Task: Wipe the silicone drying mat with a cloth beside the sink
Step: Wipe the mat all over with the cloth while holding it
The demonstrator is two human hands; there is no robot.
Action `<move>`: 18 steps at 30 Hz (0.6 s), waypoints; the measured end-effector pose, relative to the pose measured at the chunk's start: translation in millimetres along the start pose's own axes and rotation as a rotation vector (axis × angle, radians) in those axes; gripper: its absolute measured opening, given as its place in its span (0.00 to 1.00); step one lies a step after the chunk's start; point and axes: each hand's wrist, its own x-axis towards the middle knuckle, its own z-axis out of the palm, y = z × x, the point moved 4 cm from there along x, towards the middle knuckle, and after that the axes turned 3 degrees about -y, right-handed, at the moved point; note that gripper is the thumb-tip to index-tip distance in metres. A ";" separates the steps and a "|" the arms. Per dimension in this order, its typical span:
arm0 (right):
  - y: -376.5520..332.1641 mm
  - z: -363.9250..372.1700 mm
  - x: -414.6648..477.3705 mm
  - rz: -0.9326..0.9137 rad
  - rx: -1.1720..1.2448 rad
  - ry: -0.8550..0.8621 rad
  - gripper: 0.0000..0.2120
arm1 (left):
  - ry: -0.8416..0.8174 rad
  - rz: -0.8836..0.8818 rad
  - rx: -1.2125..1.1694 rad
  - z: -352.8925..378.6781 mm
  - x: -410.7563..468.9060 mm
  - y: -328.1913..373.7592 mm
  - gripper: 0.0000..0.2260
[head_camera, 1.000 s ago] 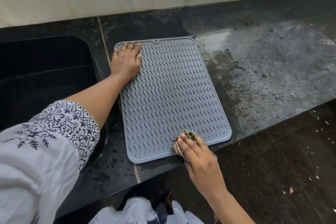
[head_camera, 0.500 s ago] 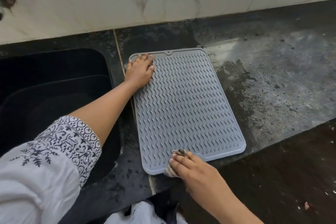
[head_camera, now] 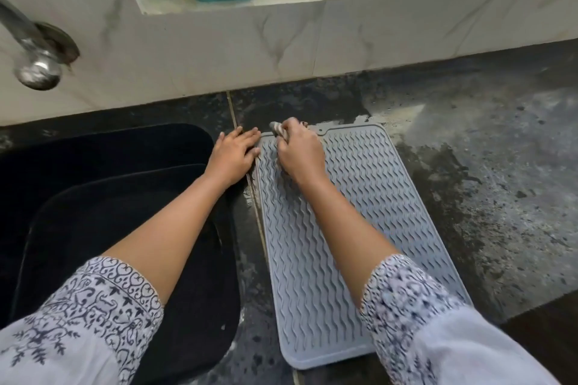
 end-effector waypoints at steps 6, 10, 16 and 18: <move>15.6 47.2 2.7 -0.108 -0.253 -0.073 0.23 | 0.011 0.029 0.126 6.4 -3.6 -5.7 0.21; 7.8 25.4 -36.8 -0.143 -0.364 -0.122 0.20 | 0.023 0.033 0.118 7.5 -6.4 -3.9 0.21; -12.9 -6.0 -48.7 -0.034 -0.273 -0.257 0.12 | 0.017 0.044 0.009 7.6 -3.5 -7.5 0.21; -18.4 9.0 -28.3 -0.048 -0.201 -0.149 0.16 | 0.008 0.047 -0.001 8.1 -2.8 -8.2 0.21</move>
